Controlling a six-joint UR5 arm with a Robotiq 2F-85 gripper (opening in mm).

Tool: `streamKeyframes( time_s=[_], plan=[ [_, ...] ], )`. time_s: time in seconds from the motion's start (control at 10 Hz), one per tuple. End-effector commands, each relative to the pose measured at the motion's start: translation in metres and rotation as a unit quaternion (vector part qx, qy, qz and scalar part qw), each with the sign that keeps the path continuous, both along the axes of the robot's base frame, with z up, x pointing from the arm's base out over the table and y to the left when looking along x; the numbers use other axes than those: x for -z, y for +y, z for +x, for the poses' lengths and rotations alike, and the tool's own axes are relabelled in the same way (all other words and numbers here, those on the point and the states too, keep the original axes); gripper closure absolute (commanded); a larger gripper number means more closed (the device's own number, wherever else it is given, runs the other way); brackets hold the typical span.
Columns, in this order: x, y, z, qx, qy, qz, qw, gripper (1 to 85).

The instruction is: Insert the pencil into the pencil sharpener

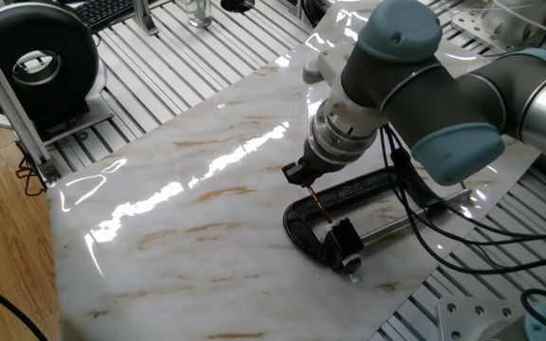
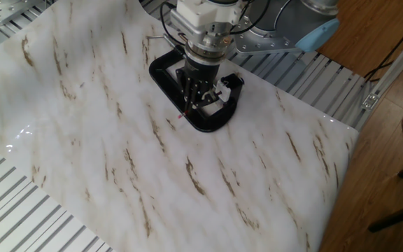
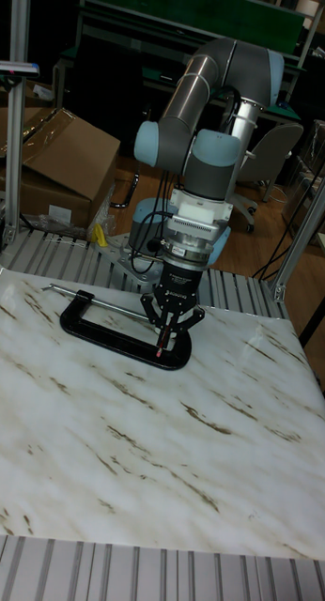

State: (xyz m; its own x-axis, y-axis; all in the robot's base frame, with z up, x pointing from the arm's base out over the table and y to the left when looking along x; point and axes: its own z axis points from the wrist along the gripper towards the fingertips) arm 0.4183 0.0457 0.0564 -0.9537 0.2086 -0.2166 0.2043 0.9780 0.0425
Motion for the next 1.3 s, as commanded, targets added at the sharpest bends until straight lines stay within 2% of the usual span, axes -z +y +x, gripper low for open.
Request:
streamKeyframes(
  time_s=[0.0, 0.6, 0.7, 0.8, 1.2],
  plan=[
    [-0.001, 0.001, -0.002, 0.007, 0.005, 0.003, 1.0, 84.7],
    [0.0, 0.003, -0.003, 0.005, 0.003, 0.004, 1.0, 84.7],
    [0.001, -0.003, -0.003, -0.005, 0.004, -0.009, 0.9999, 84.7],
    [0.001, -0.004, -0.003, -0.007, 0.007, -0.014, 0.9999, 83.7],
    [0.002, 0.011, -0.004, -0.026, 0.021, -0.002, 0.9994, 67.0]
  ],
)
